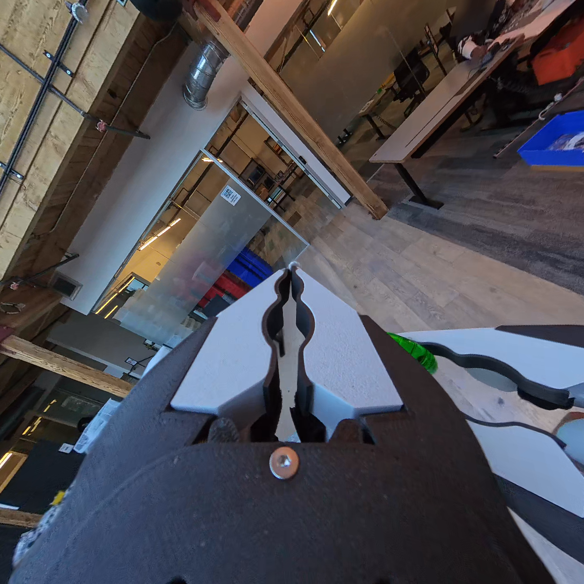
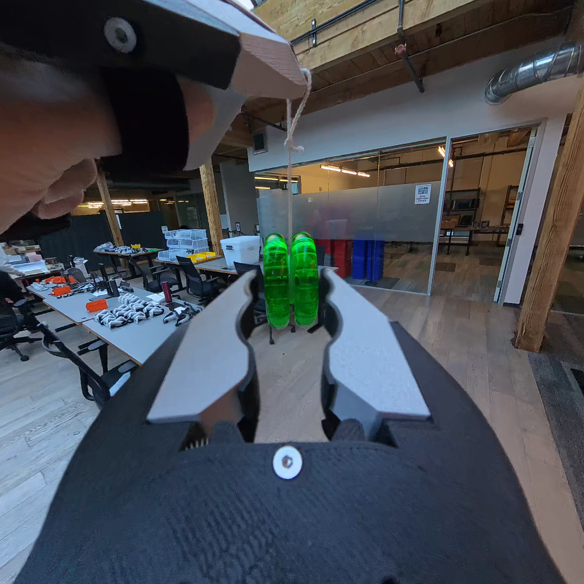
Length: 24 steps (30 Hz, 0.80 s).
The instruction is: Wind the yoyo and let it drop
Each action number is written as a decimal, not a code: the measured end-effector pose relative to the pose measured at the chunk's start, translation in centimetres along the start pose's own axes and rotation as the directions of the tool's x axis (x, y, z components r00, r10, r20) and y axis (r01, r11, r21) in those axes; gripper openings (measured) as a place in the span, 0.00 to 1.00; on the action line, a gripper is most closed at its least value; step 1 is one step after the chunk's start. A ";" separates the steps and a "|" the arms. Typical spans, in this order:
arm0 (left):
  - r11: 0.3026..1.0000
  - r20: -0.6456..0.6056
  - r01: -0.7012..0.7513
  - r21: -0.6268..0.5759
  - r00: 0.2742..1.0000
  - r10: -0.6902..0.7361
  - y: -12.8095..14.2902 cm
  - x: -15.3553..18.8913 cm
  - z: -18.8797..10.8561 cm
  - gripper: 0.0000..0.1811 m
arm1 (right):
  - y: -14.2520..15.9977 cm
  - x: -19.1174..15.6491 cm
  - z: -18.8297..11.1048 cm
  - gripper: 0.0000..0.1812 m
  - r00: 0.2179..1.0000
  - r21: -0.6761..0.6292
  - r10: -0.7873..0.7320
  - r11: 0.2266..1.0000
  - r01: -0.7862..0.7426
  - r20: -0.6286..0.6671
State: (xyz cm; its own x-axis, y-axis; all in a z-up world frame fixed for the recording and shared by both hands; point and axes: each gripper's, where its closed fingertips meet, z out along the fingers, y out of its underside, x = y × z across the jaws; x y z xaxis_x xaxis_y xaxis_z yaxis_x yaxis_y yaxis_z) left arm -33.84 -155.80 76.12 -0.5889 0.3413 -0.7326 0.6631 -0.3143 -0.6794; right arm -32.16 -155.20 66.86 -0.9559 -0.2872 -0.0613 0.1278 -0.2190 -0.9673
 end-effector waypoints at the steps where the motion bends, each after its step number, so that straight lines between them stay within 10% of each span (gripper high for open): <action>1: 1.000 0.002 -0.016 -0.012 1.000 0.016 0.5 -0.2 0.5 0.00 | 0.5 0.1 0.5 0.42 1.000 -0.027 0.008 1.000 -0.008 0.007; 3: 1.000 0.002 -0.006 -0.011 1.000 0.006 1.2 -0.9 1.3 0.00 | 0.3 0.3 1.1 0.69 0.999 -0.058 0.008 0.998 -0.005 0.038; 12: 0.998 -0.004 0.052 0.048 0.999 -0.052 3.8 -1.9 2.7 0.00 | -13.4 5.3 -4.4 0.70 0.983 0.210 -0.117 0.967 0.145 -0.141; 24: 0.991 0.029 0.118 0.065 0.992 -0.120 6.8 -3.2 1.6 0.00 | -8.1 3.5 -3.3 0.67 0.983 0.143 -0.137 0.978 0.154 -0.121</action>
State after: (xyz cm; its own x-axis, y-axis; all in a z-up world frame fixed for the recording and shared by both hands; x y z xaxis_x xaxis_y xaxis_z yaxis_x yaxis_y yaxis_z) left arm -28.21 -160.42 73.81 -0.6772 0.3505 -0.6470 0.5576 -0.3293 -0.7620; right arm -37.39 -151.38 73.63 -0.9894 -0.1391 0.0425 0.0155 -0.3913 -0.9202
